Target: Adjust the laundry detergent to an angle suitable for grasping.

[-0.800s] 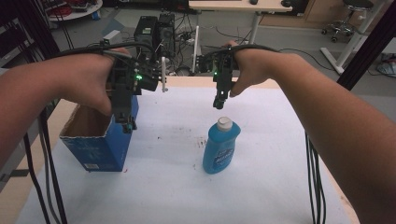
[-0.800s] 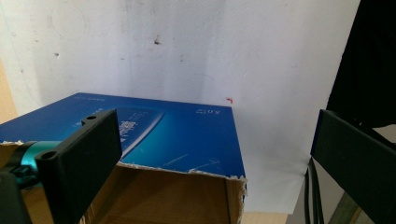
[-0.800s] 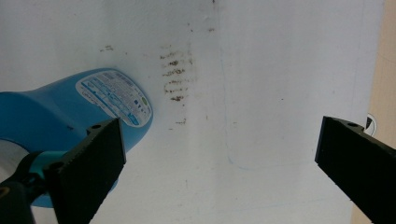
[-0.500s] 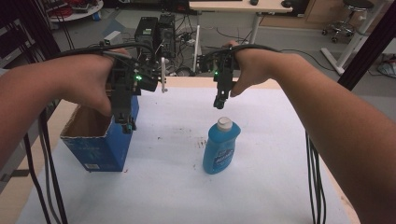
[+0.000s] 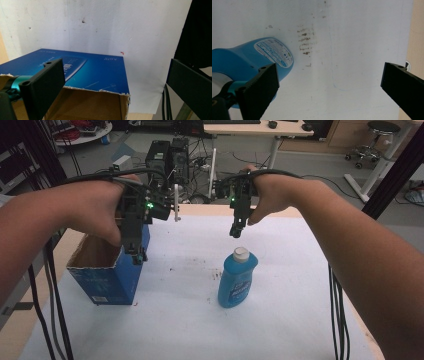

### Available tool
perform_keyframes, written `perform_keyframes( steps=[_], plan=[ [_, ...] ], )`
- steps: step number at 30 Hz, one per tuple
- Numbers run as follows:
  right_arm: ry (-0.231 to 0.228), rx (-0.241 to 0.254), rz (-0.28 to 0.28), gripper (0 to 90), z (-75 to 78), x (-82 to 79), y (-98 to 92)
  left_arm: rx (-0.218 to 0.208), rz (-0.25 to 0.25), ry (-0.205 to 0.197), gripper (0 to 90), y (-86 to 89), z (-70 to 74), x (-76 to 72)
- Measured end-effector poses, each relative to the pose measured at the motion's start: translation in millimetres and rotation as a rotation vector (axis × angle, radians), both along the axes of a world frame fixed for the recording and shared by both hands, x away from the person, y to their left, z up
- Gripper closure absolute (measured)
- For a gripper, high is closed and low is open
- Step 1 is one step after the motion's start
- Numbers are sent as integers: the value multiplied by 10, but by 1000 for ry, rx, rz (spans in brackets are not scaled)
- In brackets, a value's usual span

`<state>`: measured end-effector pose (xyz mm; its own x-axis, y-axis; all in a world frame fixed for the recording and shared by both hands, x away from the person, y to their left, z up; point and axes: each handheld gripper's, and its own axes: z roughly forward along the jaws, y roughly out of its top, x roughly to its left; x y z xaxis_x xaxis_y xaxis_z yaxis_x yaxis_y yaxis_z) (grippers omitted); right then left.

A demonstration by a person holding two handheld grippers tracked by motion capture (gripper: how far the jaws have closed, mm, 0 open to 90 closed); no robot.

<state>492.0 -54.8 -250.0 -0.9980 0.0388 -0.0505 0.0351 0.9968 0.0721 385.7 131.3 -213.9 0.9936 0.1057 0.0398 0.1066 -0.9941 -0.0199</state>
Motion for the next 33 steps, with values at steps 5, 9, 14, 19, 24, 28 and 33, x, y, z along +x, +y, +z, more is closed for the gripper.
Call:
perform_keyframes(
  steps=[5,9,14,19,24,28,33],
  plan=[
    [-12,-10,-14,10,3,3,-76,7,3,5,18,-5,-24,-30],
    [-10,-11,-26,10,-22,30,-188,6,5,0,18,7,-25,-35],
    [-12,0,-49,10,-14,60,-377,-6,25,-28,18,38,3,-45],
    [-15,15,-90,10,0,58,-686,-9,25,-25,18,22,-18,-121],
    [-18,26,-142,10,47,31,-1020,-35,33,-20,18,-33,-34,-178],
    [-21,32,-157,10,65,-9,-1199,-85,52,-18,18,-87,-43,-226],
    [-16,32,-191,9,40,-77,-1366,-105,94,-33,18,-167,-100,-290]
  ],
)
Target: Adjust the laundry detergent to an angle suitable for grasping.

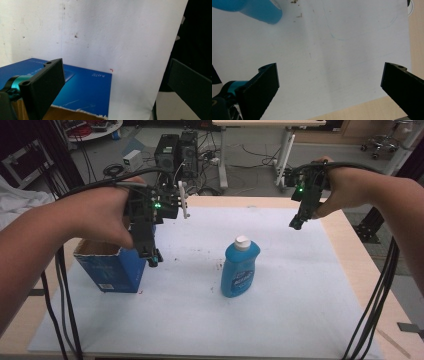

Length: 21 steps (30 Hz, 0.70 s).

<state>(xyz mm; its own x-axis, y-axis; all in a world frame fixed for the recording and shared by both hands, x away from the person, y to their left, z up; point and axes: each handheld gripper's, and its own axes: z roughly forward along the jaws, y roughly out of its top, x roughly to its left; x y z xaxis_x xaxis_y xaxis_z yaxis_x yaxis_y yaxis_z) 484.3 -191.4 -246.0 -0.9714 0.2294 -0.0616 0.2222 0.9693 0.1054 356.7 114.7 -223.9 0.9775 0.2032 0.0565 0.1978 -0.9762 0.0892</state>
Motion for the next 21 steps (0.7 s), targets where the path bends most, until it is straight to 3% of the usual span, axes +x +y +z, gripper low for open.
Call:
perform_keyframes(
  steps=[4,12,21],
  plan=[
    [0,4,-5,10,-26,-48,-61,-64,37,9,18,-67,-44,-40],
    [-3,5,-5,10,-34,-130,-87,-160,98,-11,18,-226,-44,-120],
    [-7,8,-15,10,-20,-177,-108,-234,127,0,18,-327,-80,-134]
  ],
)
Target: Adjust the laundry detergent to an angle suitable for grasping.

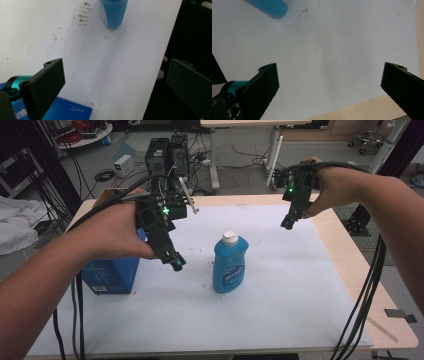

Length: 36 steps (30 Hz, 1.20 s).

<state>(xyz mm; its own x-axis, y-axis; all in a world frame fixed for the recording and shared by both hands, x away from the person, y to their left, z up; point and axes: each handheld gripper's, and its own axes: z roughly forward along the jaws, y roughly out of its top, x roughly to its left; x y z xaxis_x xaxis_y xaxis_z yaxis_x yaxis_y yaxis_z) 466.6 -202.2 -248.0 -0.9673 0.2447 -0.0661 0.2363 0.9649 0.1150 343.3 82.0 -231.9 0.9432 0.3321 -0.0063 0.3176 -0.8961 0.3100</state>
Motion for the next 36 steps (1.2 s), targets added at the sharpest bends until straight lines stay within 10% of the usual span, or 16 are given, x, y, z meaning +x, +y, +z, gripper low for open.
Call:
perform_keyframes(
  steps=[18,36],
  plan=[
    [7,0,0,10,-38,8,-67,-142,85,-26,18,-363,-175,41],
    [7,2,-2,10,-80,29,-36,-173,148,-60,18,-706,-478,175]
  ],
)
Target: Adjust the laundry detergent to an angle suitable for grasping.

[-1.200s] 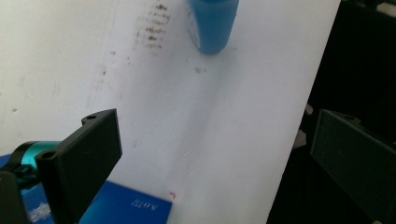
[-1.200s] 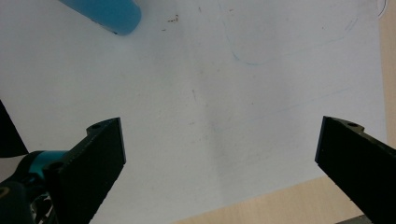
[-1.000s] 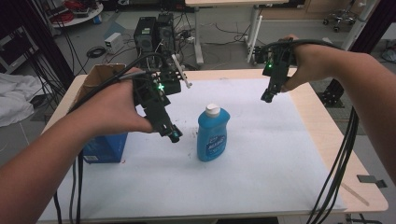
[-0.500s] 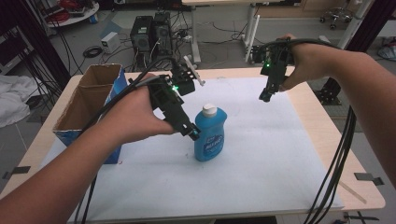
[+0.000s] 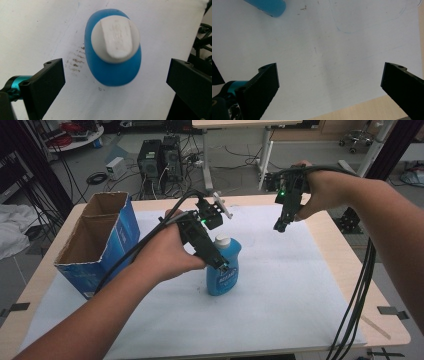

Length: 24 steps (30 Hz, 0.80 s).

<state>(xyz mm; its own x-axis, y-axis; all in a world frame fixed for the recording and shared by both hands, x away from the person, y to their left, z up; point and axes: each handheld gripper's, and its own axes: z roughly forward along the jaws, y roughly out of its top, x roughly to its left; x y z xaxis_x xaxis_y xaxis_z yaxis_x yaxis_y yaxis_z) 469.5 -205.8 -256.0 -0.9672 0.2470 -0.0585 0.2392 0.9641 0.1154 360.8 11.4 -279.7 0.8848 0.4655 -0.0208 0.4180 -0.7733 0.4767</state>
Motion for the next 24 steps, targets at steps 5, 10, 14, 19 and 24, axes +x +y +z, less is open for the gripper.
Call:
perform_keyframes(
  steps=[5,10,14,19,24],
  plan=[
    [-1,5,4,10,2,11,-4,-6,27,-14,18,-87,-56,33],
    [0,2,4,10,-1,8,0,-9,37,-17,18,-146,-100,48],
    [-5,9,6,10,5,7,6,9,38,-27,18,-192,-146,74],
    [-4,15,0,10,8,14,13,27,34,-20,18,-275,-230,101],
    [-1,12,4,10,0,20,19,51,31,-28,18,-324,-282,107]
  ],
)
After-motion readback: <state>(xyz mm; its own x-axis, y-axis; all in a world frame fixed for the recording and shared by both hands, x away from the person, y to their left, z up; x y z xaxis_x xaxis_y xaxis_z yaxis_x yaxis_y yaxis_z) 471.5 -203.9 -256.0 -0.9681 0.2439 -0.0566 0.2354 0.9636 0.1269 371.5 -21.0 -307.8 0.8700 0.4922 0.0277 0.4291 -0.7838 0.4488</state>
